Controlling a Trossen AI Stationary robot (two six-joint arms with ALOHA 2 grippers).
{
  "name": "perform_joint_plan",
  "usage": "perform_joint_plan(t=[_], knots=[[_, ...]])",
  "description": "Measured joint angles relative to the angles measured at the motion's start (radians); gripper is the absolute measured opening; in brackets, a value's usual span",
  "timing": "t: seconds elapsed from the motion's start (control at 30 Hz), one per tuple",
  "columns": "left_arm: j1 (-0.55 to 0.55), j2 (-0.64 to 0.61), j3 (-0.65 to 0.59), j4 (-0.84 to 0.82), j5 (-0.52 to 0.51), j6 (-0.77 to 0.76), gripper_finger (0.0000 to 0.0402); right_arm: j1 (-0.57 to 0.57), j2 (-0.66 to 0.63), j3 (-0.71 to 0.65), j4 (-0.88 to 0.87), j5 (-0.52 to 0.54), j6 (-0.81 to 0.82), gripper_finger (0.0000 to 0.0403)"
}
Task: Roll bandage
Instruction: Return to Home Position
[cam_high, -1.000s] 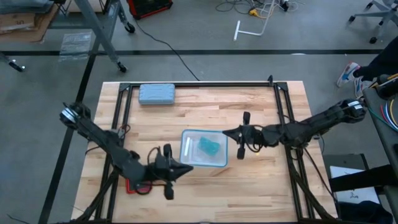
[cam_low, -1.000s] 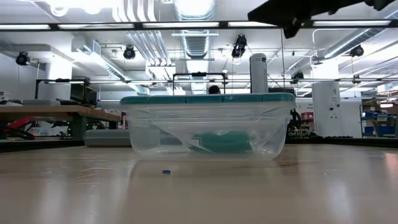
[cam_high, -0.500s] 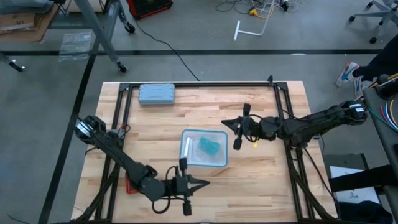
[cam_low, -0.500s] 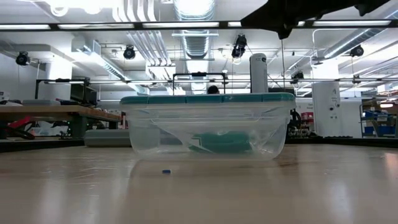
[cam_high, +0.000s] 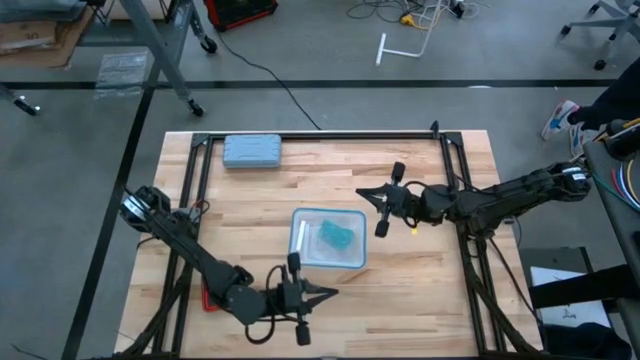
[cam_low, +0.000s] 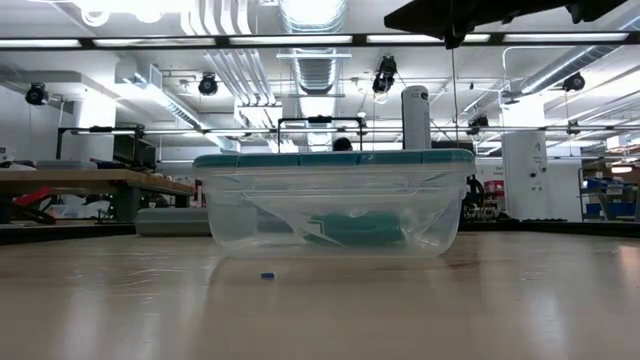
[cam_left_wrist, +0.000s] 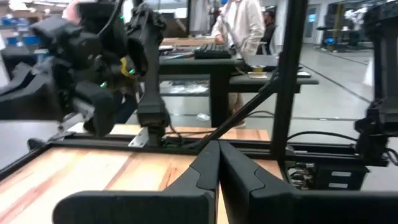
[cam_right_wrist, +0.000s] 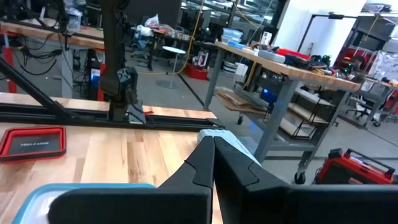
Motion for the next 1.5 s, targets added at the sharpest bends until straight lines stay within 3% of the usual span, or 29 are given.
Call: perform_joint_plan(t=[0.3,0.5,0.63,0.7,0.83,0.93,1.1,1.23,1.37,1.5], knots=[[0.015,0.0,-0.013,0.002,-0.051,0.016,0.0,0.0,0.0,0.0,-0.082,0.0,0.101,0.0],[0.015,-0.001,-0.013,0.0,-0.204,0.049,0.0,0.003,0.0,0.0,-0.22,0.0,0.204,0.0],[-0.002,-0.056,-0.016,-0.014,-0.429,0.015,0.0,0.012,-0.014,0.0,-0.318,-0.001,0.304,0.0],[-0.011,-0.124,-0.02,-0.039,-0.379,0.073,0.0,0.028,-0.034,0.0,-0.339,-0.008,0.326,0.0],[0.01,-0.269,-0.045,-0.166,0.02,0.096,0.0,0.048,-0.079,0.001,-0.297,-0.2,0.324,0.0],[0.052,-0.363,-0.082,-0.272,0.211,0.1,0.0,0.049,-0.104,0.035,-0.267,-0.345,0.322,0.0],[0.067,-0.472,-0.171,-0.3,0.212,0.084,0.0,0.049,-0.118,0.096,-0.288,-0.366,0.319,0.0],[0.067,-0.486,-0.255,-0.286,0.209,0.127,0.0003,0.051,-0.118,0.11,-0.288,-0.366,0.374,0.0],[0.076,-0.478,-0.312,-0.068,0.209,0.13,0.0006,0.051,-0.118,0.116,-0.289,-0.366,0.403,0.0],[0.078,-0.47,-0.349,-0.049,0.206,0.151,0.0005,0.051,-0.117,0.119,-0.285,-0.358,0.509,0.0]])
